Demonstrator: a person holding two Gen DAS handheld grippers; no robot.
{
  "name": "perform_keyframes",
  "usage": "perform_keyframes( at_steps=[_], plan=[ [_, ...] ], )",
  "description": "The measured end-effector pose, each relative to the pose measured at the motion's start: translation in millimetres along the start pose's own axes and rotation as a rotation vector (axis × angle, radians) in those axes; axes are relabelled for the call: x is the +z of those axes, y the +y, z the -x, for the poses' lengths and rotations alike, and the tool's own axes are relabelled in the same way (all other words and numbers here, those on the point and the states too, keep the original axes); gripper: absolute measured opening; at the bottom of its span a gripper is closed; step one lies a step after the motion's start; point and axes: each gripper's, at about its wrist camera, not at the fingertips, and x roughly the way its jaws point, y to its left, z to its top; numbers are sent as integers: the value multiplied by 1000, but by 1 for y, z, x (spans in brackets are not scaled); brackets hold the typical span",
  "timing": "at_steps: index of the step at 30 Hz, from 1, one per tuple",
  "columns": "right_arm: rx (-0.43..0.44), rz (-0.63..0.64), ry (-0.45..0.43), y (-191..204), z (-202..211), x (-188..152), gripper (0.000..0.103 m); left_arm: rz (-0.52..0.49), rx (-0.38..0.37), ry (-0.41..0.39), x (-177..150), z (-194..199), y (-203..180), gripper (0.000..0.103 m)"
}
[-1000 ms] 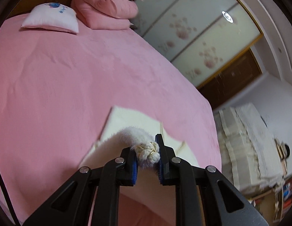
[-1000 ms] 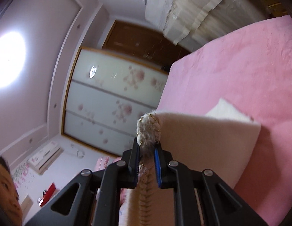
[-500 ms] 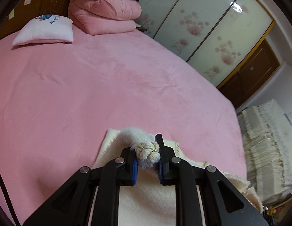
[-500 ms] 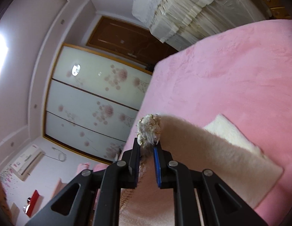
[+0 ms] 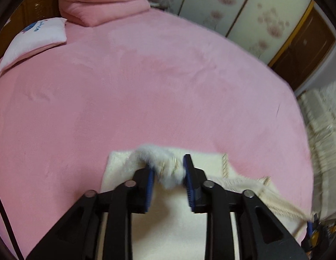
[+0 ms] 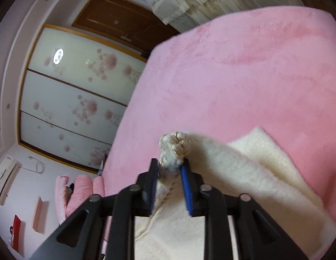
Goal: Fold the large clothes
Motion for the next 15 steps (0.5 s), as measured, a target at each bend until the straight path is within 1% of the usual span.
perform_keyframes(
  at_steps=[1,2,3,4,5,10,12,13,15],
  plan=[
    [-8,10,-5,2,-2,0,29,-15,24,-19,0,0,-4,52],
    [-16,25,-14,4,-1,0,31,-29,43,-48,0,5,-6,70],
    [-34,66,-31,9,1,-1,35,-39,46,-73,-1,10,-8,74],
    [-48,98,-38,14,1,-1,37,-53,37,-93,-3,14,-14,74],
    [-63,140,-42,19,2,-2,38,-72,24,-96,-4,15,-20,74],
    [-99,254,-18,34,3,-12,39,-146,49,-31,-17,8,-39,74],
    [-113,289,-5,36,4,-24,39,-172,86,16,-34,5,-43,74],
    [-126,308,14,36,4,-37,39,-179,89,36,-43,4,-42,74],
    [-133,325,69,33,-1,-59,39,-205,90,111,-67,-1,-43,74]
  ],
)
